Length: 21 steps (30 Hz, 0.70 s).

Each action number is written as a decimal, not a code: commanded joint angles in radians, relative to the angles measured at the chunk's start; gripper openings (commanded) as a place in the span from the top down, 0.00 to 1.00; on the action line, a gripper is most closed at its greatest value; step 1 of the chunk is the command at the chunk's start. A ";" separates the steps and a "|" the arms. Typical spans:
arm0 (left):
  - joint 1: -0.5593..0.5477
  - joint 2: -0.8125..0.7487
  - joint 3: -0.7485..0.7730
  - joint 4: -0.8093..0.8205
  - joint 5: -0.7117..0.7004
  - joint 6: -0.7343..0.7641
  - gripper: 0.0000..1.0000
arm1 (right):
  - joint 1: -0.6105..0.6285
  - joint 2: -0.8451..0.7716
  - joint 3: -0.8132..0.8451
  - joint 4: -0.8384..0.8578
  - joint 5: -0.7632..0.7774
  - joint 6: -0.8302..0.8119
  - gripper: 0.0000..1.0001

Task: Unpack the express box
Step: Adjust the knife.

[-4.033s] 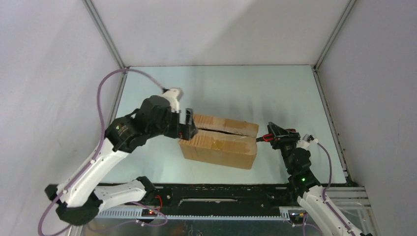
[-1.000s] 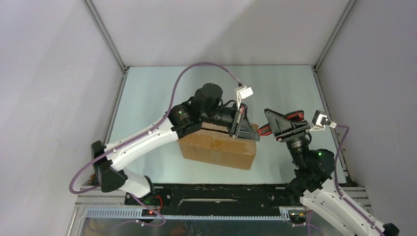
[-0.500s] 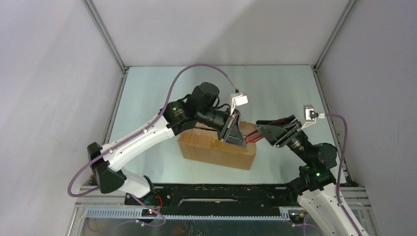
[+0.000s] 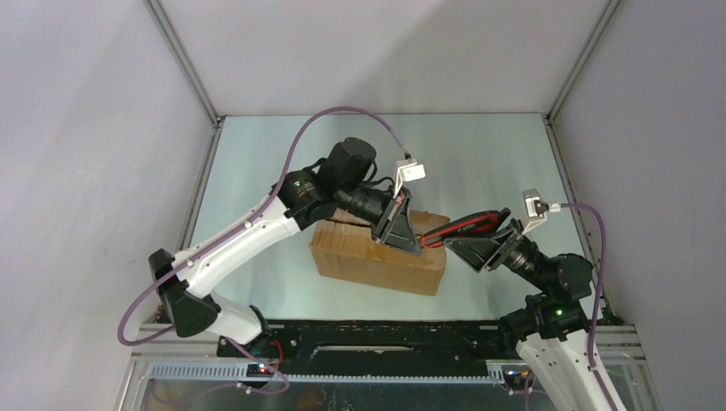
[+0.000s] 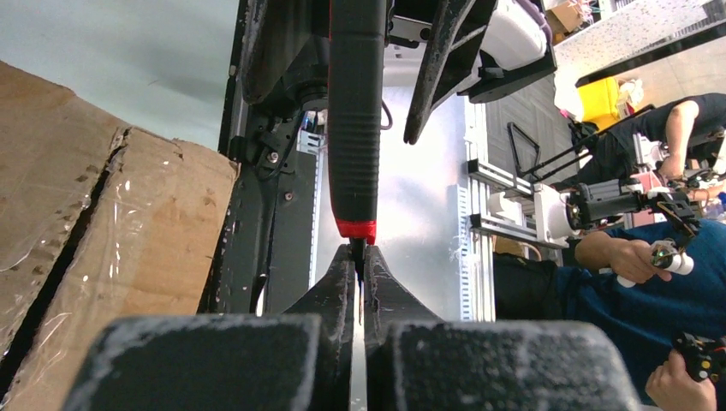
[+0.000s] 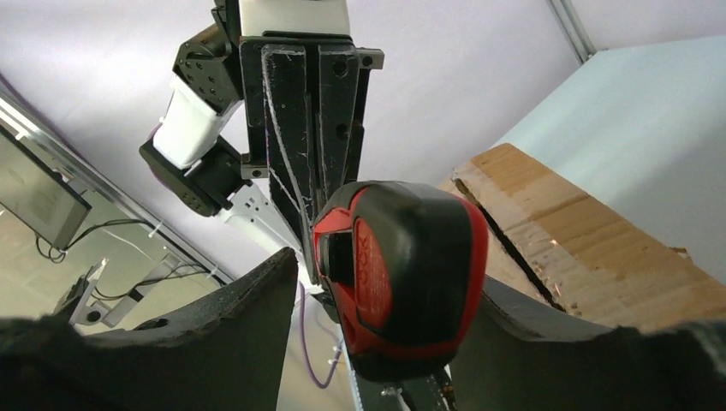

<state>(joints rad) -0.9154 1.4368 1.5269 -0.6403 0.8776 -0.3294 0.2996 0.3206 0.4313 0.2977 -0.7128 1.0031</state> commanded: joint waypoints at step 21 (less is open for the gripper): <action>0.025 -0.077 -0.004 -0.069 0.094 0.100 1.00 | -0.034 0.012 0.025 0.126 -0.102 0.025 0.29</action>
<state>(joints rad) -0.8963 1.4021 1.5257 -0.6956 0.9291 -0.2779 0.2707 0.3462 0.4313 0.3992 -0.7506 1.0542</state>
